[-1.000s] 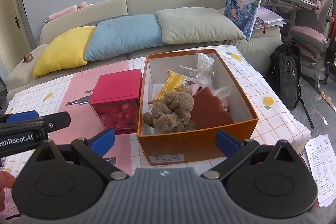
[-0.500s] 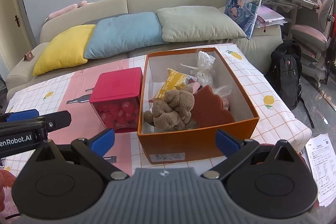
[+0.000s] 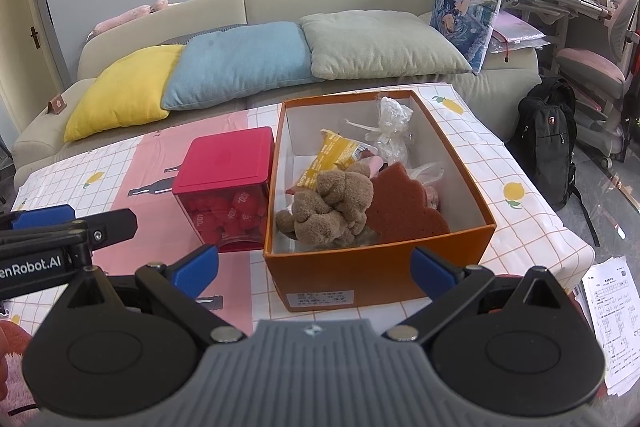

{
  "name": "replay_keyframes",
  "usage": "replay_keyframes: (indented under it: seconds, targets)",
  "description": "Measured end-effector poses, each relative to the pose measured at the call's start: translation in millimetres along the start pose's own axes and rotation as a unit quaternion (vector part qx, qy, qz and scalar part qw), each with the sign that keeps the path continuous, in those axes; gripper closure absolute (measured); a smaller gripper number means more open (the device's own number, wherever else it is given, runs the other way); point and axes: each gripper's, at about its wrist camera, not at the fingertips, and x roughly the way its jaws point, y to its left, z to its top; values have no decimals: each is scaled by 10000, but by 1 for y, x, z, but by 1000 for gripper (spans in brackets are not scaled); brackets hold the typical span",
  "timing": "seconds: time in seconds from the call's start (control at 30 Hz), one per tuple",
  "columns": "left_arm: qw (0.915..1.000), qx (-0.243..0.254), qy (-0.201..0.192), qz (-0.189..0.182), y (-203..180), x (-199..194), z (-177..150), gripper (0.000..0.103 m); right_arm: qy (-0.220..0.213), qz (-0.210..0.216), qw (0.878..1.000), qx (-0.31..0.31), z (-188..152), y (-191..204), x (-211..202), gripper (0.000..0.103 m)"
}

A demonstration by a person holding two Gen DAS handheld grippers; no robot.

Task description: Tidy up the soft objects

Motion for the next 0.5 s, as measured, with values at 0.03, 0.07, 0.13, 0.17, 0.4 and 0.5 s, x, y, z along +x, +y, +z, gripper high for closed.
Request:
replay_keyframes:
  seconds: [0.03, 0.07, 0.13, 0.17, 0.4, 0.5]
  targets:
    - [10000, -3, -2, -2, 1, 1, 0, 9, 3, 1, 10000, -1, 0, 0, 0, 3]
    - [10000, -7, -5, -3, 1, 1, 0, 9, 5, 0, 10000, -2, 0, 0, 0, 3]
    - [10000, -15, -11, 2, 1, 1, 0, 9, 2, 3, 10000, -3, 0, 0, 0, 3]
    - [10000, -35, -14, -19, 1, 1, 0, 9, 7, 3, 10000, -4, 0, 0, 0, 3]
    - [9999, -84, -54, -36, 3, 0, -1, 9, 28, 12, 10000, -13, 0, 0, 0, 3]
    - [10000, -66, -66, -34, 3, 1, -1, 9, 35, 11, 10000, -12, 0, 1, 0, 3]
